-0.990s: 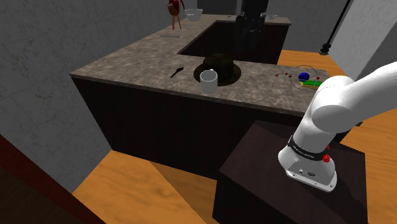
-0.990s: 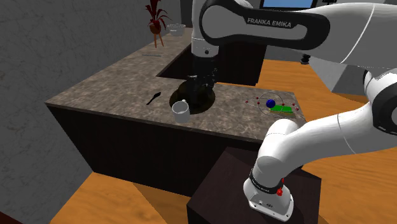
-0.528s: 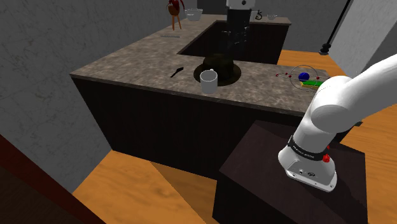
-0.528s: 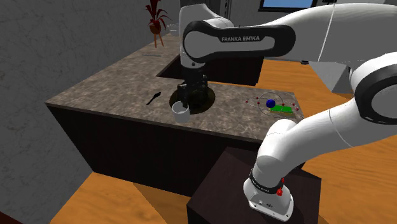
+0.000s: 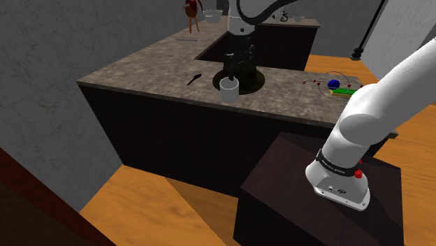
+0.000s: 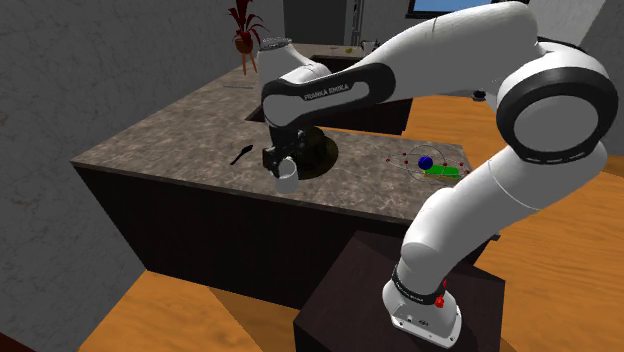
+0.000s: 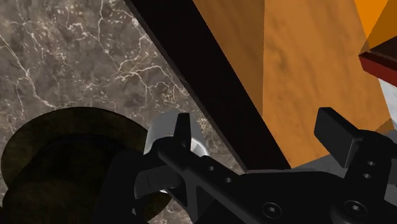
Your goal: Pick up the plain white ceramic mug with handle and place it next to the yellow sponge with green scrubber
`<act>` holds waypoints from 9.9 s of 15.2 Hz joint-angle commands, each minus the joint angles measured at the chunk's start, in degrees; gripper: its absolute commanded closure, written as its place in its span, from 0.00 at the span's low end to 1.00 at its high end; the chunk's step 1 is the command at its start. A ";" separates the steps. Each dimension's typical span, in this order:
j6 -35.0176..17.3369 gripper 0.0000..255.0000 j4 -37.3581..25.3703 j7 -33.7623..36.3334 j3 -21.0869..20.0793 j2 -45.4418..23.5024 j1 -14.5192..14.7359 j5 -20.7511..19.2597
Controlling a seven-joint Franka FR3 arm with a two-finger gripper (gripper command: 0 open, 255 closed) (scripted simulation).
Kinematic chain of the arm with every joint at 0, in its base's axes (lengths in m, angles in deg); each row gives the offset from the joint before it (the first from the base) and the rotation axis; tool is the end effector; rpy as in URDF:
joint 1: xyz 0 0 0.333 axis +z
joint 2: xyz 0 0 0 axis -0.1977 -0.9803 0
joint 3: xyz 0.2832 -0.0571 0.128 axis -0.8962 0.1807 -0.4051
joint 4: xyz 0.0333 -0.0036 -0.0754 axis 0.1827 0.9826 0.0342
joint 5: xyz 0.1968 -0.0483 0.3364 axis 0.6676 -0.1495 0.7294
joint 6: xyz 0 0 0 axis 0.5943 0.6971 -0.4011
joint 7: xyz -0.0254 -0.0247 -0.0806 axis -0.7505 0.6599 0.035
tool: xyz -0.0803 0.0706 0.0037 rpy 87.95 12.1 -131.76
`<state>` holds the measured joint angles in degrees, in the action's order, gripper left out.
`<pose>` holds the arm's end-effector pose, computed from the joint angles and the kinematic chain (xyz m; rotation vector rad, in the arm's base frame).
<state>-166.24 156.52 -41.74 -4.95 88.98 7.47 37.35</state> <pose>0.4304 0.0256 0.4904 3.0619 -0.2507 0.0255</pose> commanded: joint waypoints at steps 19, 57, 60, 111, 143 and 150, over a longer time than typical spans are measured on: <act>-18.83 0.00 -11.34 13.15 -0.44 -31.00 -4.22 -18.27; -7.73 1.00 -17.18 8.69 -0.88 -25.10 -4.30 -14.86; -5.63 1.00 -18.61 8.04 -0.92 -24.35 -4.27 -14.43; 12.63 1.00 19.06 -31.41 25.92 41.05 -20.86 -26.39; 10.80 1.00 19.79 -55.93 56.22 50.99 -33.73 -51.60; 6.93 1.00 23.67 -55.22 60.97 51.12 -35.08 -56.12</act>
<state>-158.89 179.64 -96.88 55.39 139.93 -27.22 -18.11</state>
